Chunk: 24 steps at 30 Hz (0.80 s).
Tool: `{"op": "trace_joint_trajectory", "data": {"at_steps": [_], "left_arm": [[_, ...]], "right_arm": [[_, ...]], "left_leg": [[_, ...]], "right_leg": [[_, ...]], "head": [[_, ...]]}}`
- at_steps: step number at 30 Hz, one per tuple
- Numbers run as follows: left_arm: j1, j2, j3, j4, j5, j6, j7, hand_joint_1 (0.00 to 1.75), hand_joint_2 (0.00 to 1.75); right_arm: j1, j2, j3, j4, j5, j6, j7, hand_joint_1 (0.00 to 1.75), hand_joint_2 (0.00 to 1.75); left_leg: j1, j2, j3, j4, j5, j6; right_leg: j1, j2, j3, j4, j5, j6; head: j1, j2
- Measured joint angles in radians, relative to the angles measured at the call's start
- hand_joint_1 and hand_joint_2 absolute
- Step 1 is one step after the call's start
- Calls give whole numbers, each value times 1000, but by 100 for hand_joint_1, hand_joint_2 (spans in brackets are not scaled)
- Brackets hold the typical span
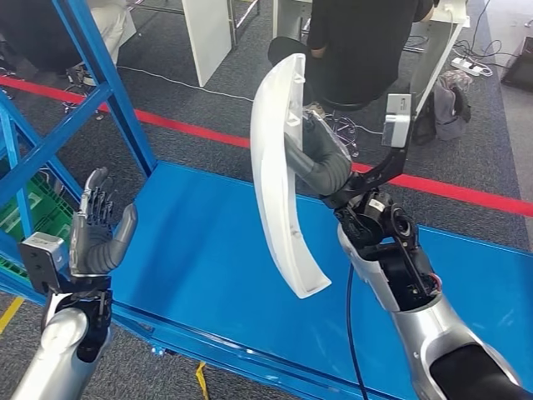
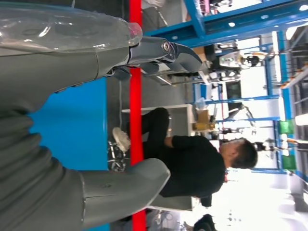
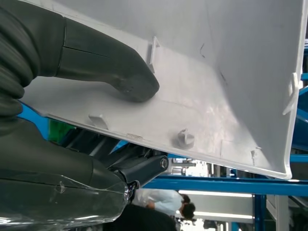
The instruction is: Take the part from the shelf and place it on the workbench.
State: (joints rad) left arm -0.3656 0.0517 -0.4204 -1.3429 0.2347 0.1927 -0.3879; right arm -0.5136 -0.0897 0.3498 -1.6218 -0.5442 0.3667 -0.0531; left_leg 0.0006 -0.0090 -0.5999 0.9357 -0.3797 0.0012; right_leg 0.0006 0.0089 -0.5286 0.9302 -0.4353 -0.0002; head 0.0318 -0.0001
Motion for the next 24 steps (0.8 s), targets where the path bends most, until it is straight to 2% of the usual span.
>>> {"op": "trace_joint_trajectory", "data": {"at_steps": [11,24], "left_arm": [[12,-9,0,0,-1,-15,-15,0,175],[13,-15,0,-2,-34,-13,-13,0,175]], "right_arm": [[11,-13,-6,-64,71,-36,2,175,175],[19,-16,-6,-80,84,-64,19,175,175]], "left_leg": [[0,0,0,0,0,0],[0,0,0,0,0,0]], "right_leg": [[0,0,0,0,0,0],[0,0,0,0,0,0]], "head": [[0,0],[0,0]]}}
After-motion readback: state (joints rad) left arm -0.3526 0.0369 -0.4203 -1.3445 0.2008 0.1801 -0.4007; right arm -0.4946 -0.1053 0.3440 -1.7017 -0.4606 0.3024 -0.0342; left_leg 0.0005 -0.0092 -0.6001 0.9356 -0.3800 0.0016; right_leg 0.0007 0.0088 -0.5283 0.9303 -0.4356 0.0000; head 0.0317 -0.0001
